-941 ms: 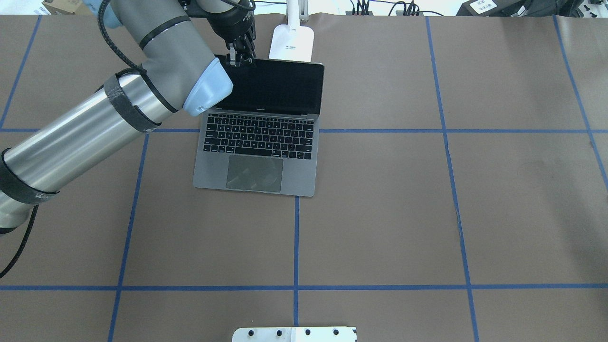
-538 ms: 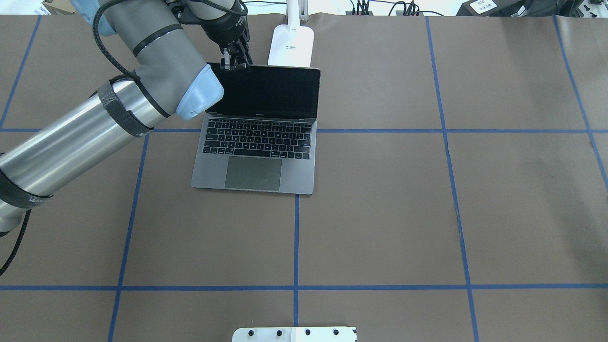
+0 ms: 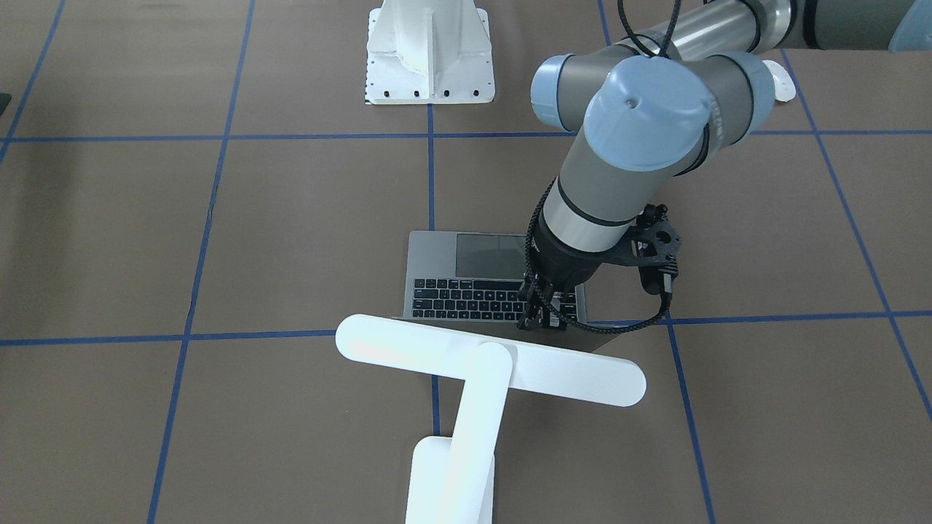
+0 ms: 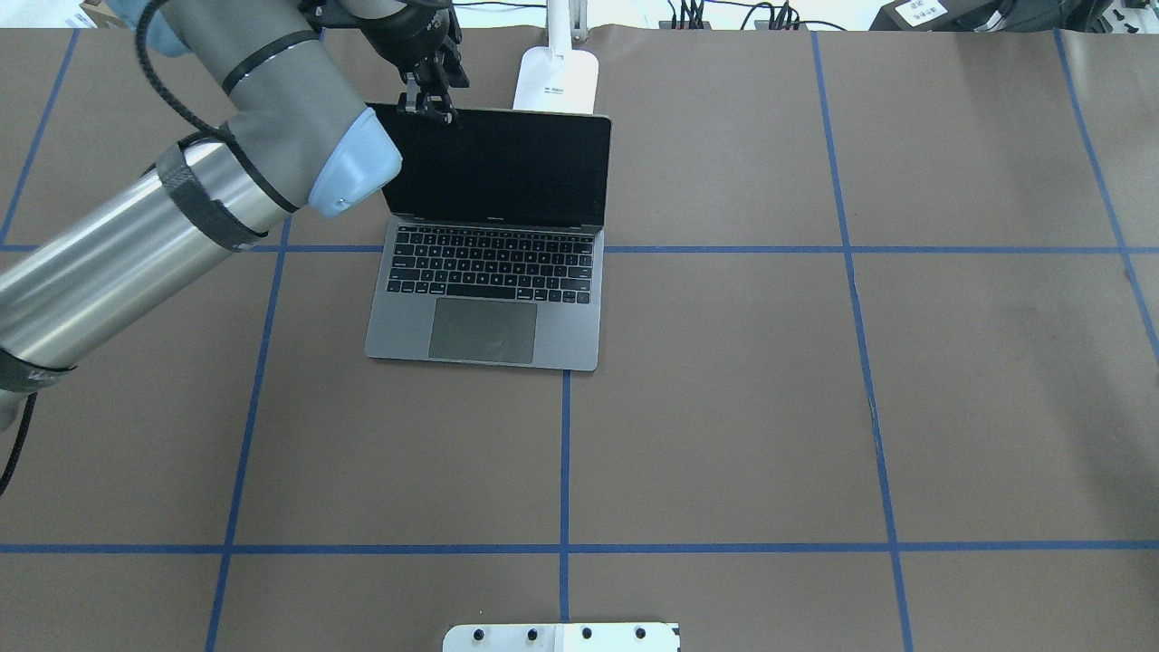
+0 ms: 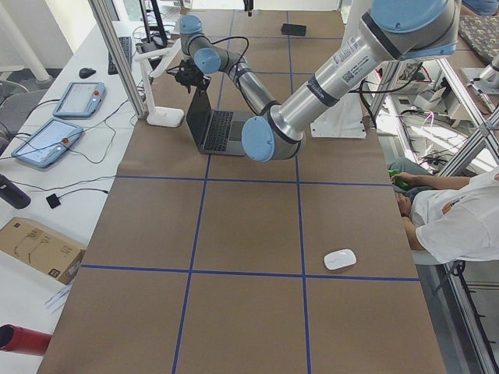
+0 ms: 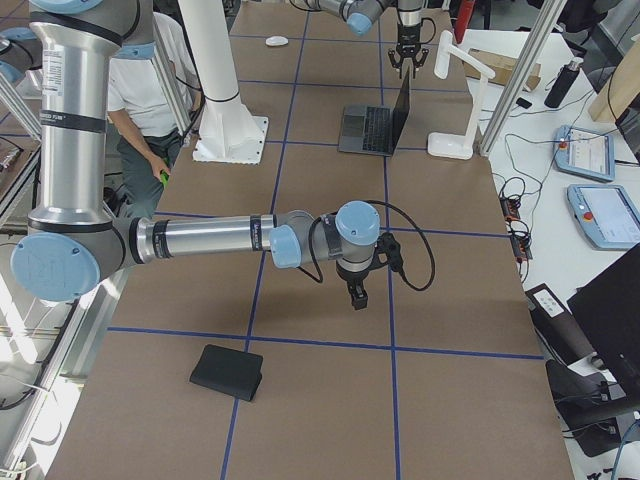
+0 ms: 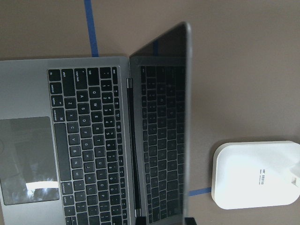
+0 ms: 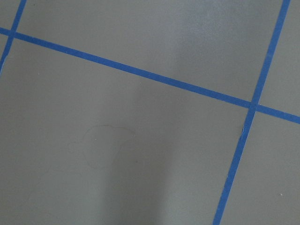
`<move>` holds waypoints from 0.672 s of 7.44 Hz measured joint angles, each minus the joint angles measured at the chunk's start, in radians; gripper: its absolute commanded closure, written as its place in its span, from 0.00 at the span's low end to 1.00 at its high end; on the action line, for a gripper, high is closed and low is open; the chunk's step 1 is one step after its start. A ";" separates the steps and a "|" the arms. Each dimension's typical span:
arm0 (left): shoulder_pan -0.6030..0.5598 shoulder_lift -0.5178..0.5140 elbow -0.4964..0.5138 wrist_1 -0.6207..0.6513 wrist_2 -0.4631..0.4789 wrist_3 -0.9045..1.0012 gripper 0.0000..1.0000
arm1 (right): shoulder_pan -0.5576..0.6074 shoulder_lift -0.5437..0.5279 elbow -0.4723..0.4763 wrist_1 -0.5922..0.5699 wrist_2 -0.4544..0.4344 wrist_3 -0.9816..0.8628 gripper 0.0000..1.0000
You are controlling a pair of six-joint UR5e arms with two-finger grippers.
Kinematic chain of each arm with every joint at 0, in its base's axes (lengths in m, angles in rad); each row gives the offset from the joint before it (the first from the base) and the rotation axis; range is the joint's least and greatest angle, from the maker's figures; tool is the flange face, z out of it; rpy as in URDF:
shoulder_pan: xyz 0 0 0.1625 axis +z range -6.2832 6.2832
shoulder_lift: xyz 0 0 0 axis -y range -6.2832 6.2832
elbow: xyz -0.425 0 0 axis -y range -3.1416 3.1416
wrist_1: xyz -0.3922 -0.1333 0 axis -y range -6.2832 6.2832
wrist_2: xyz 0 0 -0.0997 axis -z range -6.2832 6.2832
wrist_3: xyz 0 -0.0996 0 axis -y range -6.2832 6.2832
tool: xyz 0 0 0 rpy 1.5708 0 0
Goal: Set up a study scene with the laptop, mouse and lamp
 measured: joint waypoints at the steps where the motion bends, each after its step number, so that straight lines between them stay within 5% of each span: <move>1: -0.008 0.082 -0.116 0.001 -0.004 0.031 0.00 | 0.000 -0.005 0.000 0.000 0.000 0.000 0.01; 5: -0.030 0.520 -0.576 0.010 -0.046 0.586 0.00 | 0.019 -0.147 -0.007 0.028 0.002 -0.049 0.02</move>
